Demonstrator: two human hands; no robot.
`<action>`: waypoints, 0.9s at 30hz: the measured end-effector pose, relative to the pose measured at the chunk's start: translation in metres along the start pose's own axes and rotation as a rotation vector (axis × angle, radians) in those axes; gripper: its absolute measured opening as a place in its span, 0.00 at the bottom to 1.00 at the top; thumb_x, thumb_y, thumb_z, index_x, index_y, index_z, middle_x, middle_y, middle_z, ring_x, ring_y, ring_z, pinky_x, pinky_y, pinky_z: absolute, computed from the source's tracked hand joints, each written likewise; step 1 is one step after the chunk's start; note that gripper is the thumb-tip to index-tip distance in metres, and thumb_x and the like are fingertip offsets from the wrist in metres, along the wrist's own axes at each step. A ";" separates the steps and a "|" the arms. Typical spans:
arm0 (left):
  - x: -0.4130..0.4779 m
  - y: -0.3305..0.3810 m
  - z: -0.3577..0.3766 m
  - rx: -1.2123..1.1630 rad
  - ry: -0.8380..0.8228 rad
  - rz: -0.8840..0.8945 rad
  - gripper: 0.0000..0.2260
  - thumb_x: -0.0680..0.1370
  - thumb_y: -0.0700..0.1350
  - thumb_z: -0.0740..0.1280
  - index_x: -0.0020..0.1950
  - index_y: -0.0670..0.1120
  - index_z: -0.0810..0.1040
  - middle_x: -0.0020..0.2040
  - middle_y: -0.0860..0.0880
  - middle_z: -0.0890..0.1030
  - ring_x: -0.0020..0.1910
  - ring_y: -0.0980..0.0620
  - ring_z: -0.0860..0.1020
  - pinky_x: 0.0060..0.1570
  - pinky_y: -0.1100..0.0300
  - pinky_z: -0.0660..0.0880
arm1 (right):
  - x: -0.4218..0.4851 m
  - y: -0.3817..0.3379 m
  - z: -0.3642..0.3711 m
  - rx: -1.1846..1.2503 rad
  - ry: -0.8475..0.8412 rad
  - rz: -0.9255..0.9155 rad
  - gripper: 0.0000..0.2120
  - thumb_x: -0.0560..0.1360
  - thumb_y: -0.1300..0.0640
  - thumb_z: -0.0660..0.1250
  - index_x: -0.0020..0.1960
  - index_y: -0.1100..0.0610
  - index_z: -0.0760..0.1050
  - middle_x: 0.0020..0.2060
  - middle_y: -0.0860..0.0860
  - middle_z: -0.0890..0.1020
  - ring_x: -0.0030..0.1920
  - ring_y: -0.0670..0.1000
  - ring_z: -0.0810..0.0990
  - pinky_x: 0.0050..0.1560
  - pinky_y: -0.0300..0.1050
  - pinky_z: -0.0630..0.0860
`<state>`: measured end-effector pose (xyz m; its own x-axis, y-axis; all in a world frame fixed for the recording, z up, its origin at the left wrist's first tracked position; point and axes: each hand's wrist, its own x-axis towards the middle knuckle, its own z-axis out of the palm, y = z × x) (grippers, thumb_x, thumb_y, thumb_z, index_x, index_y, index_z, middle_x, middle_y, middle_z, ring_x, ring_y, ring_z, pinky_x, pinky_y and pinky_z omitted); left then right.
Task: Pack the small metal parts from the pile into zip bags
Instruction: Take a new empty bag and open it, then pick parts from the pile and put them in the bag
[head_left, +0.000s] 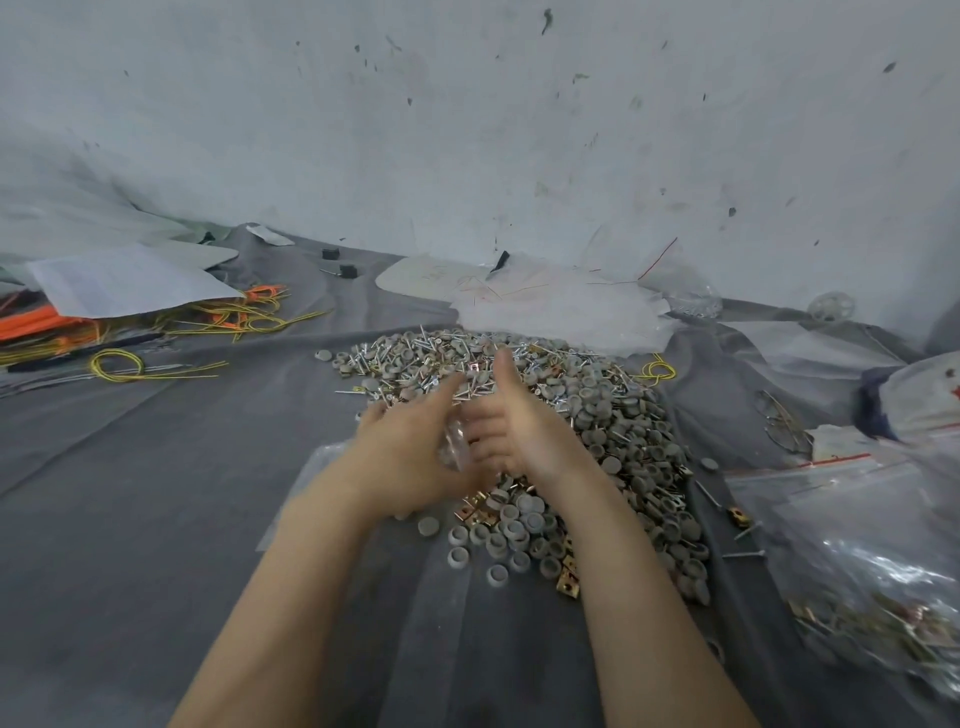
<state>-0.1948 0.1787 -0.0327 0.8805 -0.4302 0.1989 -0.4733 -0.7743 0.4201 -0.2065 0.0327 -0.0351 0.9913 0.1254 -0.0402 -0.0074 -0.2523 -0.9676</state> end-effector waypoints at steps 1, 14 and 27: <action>-0.001 -0.008 -0.006 -0.088 0.074 -0.039 0.42 0.69 0.57 0.73 0.77 0.51 0.54 0.64 0.49 0.76 0.63 0.48 0.74 0.67 0.47 0.66 | 0.000 0.002 0.004 -0.033 0.115 -0.060 0.33 0.72 0.30 0.48 0.47 0.55 0.78 0.40 0.52 0.84 0.39 0.48 0.84 0.36 0.38 0.79; 0.000 -0.040 0.009 -0.255 0.427 -0.315 0.39 0.70 0.57 0.73 0.75 0.47 0.58 0.62 0.41 0.76 0.62 0.40 0.74 0.59 0.45 0.71 | 0.015 0.033 0.050 -1.127 0.134 -0.162 0.14 0.78 0.53 0.62 0.63 0.54 0.72 0.63 0.53 0.71 0.65 0.56 0.68 0.64 0.57 0.58; 0.001 -0.022 0.057 -0.198 0.337 -0.098 0.44 0.70 0.60 0.72 0.78 0.48 0.52 0.67 0.46 0.74 0.65 0.43 0.71 0.64 0.47 0.68 | 0.012 0.040 0.003 -0.220 0.694 -0.223 0.08 0.75 0.58 0.69 0.49 0.53 0.70 0.40 0.42 0.75 0.41 0.39 0.76 0.38 0.25 0.70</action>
<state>-0.1853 0.1691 -0.0921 0.8964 -0.1572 0.4145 -0.4012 -0.6854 0.6077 -0.1957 0.0266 -0.0749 0.8220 -0.4176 0.3871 0.1576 -0.4863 -0.8594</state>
